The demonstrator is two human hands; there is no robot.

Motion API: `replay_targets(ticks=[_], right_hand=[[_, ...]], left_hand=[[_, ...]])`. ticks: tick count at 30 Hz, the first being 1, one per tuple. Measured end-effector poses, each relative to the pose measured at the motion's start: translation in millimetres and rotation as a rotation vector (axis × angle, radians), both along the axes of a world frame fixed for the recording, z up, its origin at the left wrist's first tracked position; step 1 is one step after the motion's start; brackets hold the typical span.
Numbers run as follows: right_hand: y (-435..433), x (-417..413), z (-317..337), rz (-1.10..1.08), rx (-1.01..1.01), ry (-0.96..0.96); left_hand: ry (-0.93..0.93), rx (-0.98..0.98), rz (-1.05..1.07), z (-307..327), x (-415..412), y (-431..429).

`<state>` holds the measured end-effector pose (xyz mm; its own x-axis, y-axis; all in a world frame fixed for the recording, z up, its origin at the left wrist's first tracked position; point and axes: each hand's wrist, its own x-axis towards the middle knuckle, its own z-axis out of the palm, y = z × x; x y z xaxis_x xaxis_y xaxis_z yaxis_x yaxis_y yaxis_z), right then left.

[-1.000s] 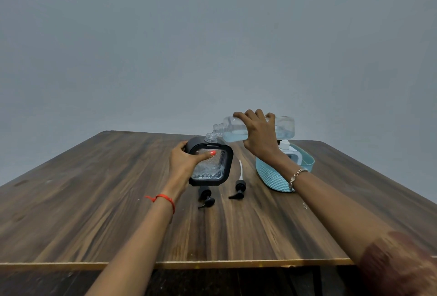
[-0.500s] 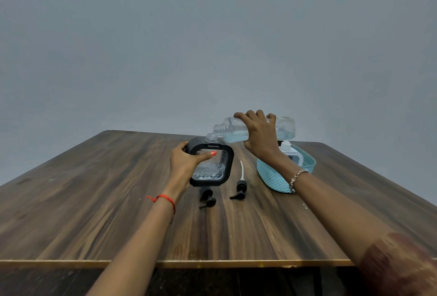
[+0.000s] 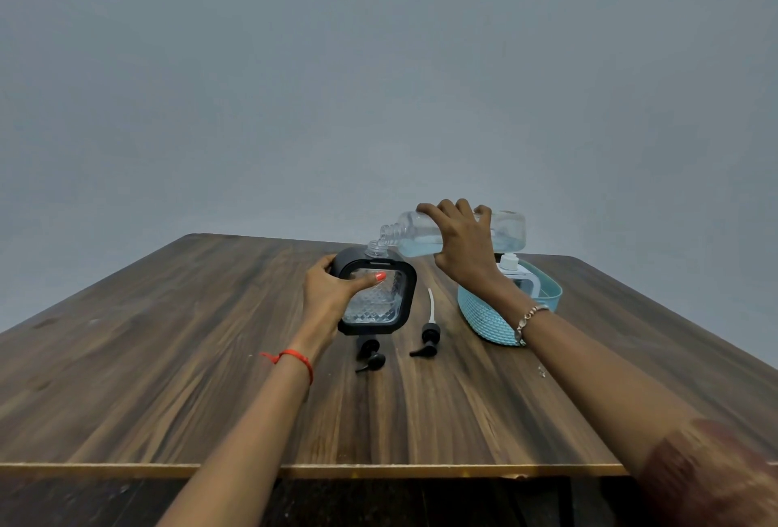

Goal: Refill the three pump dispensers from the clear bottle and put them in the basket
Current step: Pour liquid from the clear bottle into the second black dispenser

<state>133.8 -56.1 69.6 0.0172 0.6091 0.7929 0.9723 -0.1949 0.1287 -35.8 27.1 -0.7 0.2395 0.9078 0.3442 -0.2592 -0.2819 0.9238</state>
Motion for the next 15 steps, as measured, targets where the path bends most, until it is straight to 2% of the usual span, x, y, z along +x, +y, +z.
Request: replay_targets(ticks=[15], right_hand=[[0.4, 0.5, -1.1, -0.004, -0.003, -0.007]], left_hand=[[0.007, 0.0, 0.009, 0.5, -0.9, -1.9]])
